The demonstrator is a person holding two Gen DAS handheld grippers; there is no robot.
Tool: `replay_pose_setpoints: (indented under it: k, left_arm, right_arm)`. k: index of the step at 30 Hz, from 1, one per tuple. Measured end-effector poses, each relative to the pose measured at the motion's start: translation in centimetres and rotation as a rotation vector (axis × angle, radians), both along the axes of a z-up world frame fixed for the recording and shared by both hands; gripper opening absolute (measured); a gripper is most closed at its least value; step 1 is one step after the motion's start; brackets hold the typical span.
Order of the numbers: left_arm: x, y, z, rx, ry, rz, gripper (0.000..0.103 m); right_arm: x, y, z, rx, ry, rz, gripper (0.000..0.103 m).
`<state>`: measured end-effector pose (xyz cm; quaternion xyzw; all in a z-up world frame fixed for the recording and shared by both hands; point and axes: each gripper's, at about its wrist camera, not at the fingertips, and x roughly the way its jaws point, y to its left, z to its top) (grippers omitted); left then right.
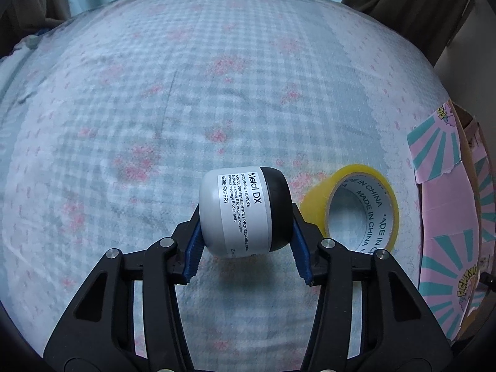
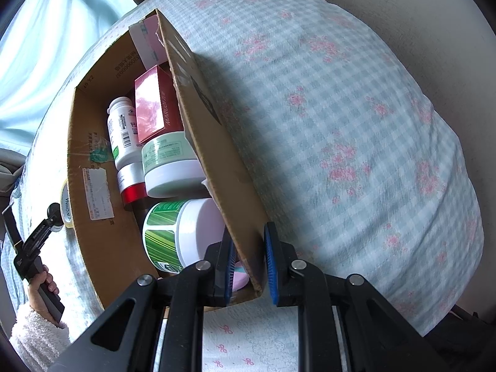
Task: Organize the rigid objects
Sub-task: 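Carry the Metal DX jar into the cardboard box and open the left tool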
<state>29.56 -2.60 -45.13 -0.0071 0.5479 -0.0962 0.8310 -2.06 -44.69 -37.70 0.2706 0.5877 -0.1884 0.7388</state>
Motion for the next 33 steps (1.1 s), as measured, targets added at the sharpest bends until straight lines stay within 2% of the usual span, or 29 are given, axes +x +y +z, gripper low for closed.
replay_pose_setpoints:
  k: [4, 9, 14, 18, 26, 33]
  left_arm:
    - [-0.4, -0.1, 3.3, -0.002, -0.027, -0.001, 0.045]
    - [-1.0, -1.1, 9.1, -0.008, -0.078, -0.005, 0.045]
    - [-2.1, -3.5, 14.4, -0.022, -0.123, -0.017, 0.045]
    - [-2.9, -6.3, 17.1, -0.044, -0.141, -0.035, 0.045]
    - [-4.0, -14.4, 19.3, -0.082, -0.149, -0.131, 0.045]
    - [-6.1, -22.9, 16.7, -0.109, -0.09, -0.249, 0.045]
  right_arm:
    - [0.1, 0.0, 0.0, 0.008, 0.004, 0.005, 0.017]
    - [-0.1, -0.8, -0.2, 0.061, -0.008, -0.02, 0.017]
    - [0.1, -1.2, -0.2, 0.082, -0.002, 0.008, 0.017]
    - [0.4, -1.4, -0.2, 0.097, 0.007, 0.041, 0.017]
    - [0.7, -1.6, -0.3, 0.118, 0.02, 0.052, 0.017]
    - [0.7, -2.1, -0.3, 0.127, 0.015, 0.069, 0.017]
